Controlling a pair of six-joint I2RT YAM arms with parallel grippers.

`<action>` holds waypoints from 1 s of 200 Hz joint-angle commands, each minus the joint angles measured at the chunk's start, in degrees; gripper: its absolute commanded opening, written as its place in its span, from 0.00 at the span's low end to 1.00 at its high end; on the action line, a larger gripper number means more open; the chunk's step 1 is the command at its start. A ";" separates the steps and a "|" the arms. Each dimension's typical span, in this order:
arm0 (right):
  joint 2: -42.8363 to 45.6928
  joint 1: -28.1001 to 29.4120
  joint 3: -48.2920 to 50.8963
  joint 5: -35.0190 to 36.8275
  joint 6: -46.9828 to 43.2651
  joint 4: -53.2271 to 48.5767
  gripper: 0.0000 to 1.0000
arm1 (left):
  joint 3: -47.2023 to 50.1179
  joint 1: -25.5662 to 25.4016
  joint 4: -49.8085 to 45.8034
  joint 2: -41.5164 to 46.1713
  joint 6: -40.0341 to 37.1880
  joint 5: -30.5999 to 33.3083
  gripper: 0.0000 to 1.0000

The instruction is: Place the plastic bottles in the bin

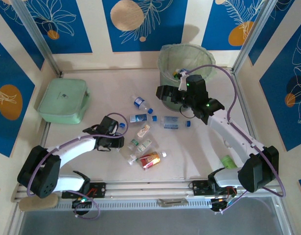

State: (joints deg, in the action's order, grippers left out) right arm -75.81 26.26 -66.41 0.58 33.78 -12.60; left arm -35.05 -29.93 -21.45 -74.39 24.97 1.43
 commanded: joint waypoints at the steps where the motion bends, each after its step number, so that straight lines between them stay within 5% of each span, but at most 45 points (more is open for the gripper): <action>1: 0.69 0.70 1.35 -3.32 2.08 1.47 0.99 | 0.68 -0.39 1.60 4.21 0.47 0.87 0.52; 71: -2.85 5.91 2.15 -10.17 5.74 7.89 0.99 | 0.05 -0.39 17.44 18.50 5.80 -7.00 0.51; 126: -8.91 10.09 -1.73 -15.23 6.70 11.38 0.97 | -0.01 -1.33 36.38 14.89 7.02 -16.39 0.52; 200: -13.26 11.79 -2.97 -17.53 8.59 14.01 0.93 | -0.03 -6.21 42.19 11.05 8.56 -17.74 0.53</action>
State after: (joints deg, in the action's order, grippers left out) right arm -87.99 37.52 -67.64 -15.33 41.93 0.43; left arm -34.54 -34.89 16.40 -63.57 32.71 -15.03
